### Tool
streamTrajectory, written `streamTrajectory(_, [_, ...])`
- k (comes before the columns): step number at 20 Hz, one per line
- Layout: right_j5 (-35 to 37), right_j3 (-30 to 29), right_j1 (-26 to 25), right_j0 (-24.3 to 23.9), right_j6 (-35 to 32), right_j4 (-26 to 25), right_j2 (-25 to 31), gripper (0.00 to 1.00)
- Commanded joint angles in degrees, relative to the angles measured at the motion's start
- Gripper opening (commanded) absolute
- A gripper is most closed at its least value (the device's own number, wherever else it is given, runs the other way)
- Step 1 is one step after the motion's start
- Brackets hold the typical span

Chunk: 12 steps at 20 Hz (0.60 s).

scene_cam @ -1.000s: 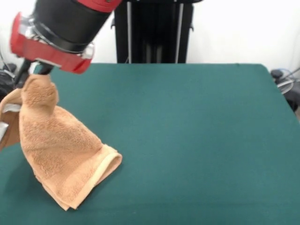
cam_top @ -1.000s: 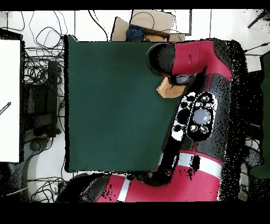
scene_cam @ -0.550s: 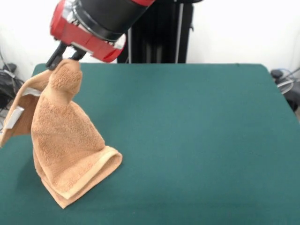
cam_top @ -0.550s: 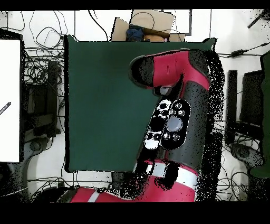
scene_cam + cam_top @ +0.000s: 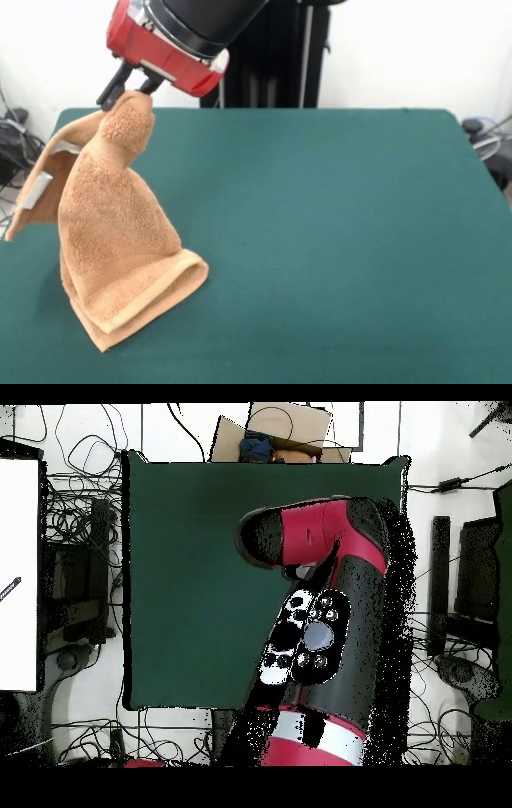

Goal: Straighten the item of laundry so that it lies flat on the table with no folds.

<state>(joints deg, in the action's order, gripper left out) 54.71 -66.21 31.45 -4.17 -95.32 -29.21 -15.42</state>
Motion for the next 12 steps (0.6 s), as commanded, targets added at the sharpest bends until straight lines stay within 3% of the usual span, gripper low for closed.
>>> streamTrajectory(1, [-9.57,-13.05,-0.16,3.89,-26.23,2.99,-2.14,0.0])
streamTrajectory(12, [-15.07,-15.26,-2.9,10.6,-40.68,6.8,-8.64,0.0])
